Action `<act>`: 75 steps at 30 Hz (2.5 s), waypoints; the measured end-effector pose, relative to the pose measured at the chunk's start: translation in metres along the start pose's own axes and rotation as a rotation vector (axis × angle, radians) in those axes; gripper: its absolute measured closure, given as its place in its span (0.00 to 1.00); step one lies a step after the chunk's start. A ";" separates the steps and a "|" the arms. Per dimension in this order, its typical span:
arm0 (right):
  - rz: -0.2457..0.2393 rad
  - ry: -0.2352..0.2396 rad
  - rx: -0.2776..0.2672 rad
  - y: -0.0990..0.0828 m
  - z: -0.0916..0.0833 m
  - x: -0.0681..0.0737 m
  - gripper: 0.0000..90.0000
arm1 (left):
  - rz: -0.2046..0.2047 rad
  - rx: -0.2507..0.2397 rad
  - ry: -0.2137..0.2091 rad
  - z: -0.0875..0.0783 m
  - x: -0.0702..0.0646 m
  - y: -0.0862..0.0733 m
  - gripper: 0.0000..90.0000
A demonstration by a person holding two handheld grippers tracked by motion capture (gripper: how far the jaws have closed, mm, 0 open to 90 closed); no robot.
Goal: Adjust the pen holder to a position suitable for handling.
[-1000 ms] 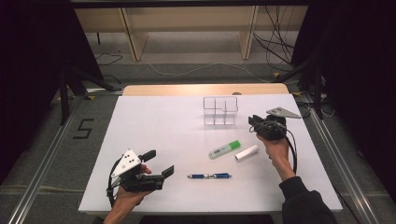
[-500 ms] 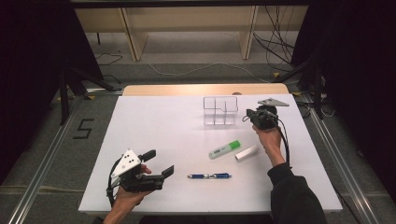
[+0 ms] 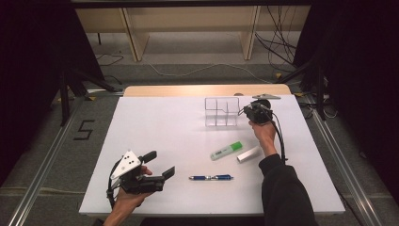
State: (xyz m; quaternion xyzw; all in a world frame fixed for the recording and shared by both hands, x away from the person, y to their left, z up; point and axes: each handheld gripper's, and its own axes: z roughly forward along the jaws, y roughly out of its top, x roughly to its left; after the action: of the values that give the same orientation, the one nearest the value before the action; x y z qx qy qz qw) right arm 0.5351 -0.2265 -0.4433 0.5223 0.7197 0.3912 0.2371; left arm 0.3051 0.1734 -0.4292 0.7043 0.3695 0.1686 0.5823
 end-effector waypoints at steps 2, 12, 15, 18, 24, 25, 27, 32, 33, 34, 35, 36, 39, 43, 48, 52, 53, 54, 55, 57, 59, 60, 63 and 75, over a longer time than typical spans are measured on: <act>0.002 0.003 0.015 -0.001 0.004 0.001 1.00 | -0.006 -0.002 -0.001 0.000 -0.001 0.000 0.11; -0.005 0.017 0.029 0.001 0.012 0.008 1.00 | -0.001 0.001 -0.004 0.001 -0.001 0.000 0.11; -0.011 0.009 0.031 0.002 0.013 0.009 1.00 | -0.003 0.001 -0.007 0.001 -0.001 0.000 0.11; -0.005 0.011 0.032 0.002 0.014 0.009 1.00 | -0.005 0.002 -0.006 0.001 -0.001 0.000 0.11; -0.010 0.015 0.035 0.002 0.015 0.012 1.00 | -0.003 0.003 -0.006 0.002 -0.002 0.000 0.11; -0.009 0.015 0.038 0.003 0.016 0.014 1.00 | -0.003 0.003 -0.006 0.002 -0.002 0.000 0.11; -0.015 0.020 0.038 0.004 0.017 0.018 1.00 | 0.000 0.004 -0.006 0.002 -0.001 0.000 0.11; -0.030 0.032 0.042 0.007 0.021 0.029 1.00 | -0.005 0.001 -0.007 0.002 -0.001 0.000 0.11; -0.036 0.033 0.041 0.008 0.022 0.031 1.00 | -0.004 0.001 -0.007 0.001 -0.001 0.000 0.11; -0.034 0.035 0.041 0.009 0.023 0.033 1.00 | -0.004 0.001 -0.008 0.001 -0.001 0.000 0.11; -0.036 0.036 0.040 0.010 0.024 0.035 1.00 | -0.004 0.001 -0.008 0.001 -0.001 0.000 0.11; -0.040 0.036 0.041 0.010 0.025 0.036 1.00 | -0.003 0.002 -0.008 0.001 -0.001 0.000 0.11; -0.042 0.038 0.040 0.012 0.027 0.041 1.00 | -0.003 0.001 -0.008 0.001 -0.001 0.000 0.11; -0.045 0.041 0.042 0.013 0.028 0.044 1.00 | -0.003 0.002 -0.009 0.001 -0.001 0.000 0.11; -0.049 0.039 0.046 0.014 0.030 0.047 1.00 | -0.003 0.002 -0.010 0.001 -0.001 0.000 0.11; -0.057 0.041 0.047 0.016 0.031 0.050 1.00 | -0.001 0.001 -0.012 0.001 -0.001 0.000 0.11; -0.055 0.040 0.046 0.016 0.032 0.051 1.00 | -0.001 0.001 -0.011 0.001 -0.001 0.000 0.11; -0.055 0.040 0.046 0.017 0.032 0.051 1.00 | -0.001 0.002 -0.012 0.001 -0.001 0.000 0.11; -0.060 0.040 0.044 0.017 0.032 0.052 1.00 | -0.001 0.003 -0.013 0.001 -0.001 0.000 0.11; -0.058 0.045 0.043 0.017 0.031 0.052 1.00 | -0.001 0.003 -0.012 0.001 -0.001 0.000 0.11; -0.060 0.045 0.045 0.017 0.029 0.051 1.00 | -0.001 0.003 -0.013 0.001 -0.001 0.000 0.11; -0.061 0.042 0.044 0.017 0.028 0.050 1.00 | -0.001 0.003 -0.012 0.001 -0.001 0.000 0.11; -0.057 0.043 0.040 0.018 0.023 0.046 0.97 | 0.001 0.002 -0.011 0.001 -0.001 0.000 0.11; -0.052 0.049 -0.010 0.021 -0.018 0.031 0.64 | -0.004 0.002 -0.009 0.002 -0.001 0.000 0.11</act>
State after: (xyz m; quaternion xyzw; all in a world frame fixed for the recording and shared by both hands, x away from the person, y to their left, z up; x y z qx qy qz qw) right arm 0.5229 -0.2000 -0.4137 0.4925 0.7367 0.4011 0.2323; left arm 0.3053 0.1715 -0.4297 0.7050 0.3682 0.1638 0.5836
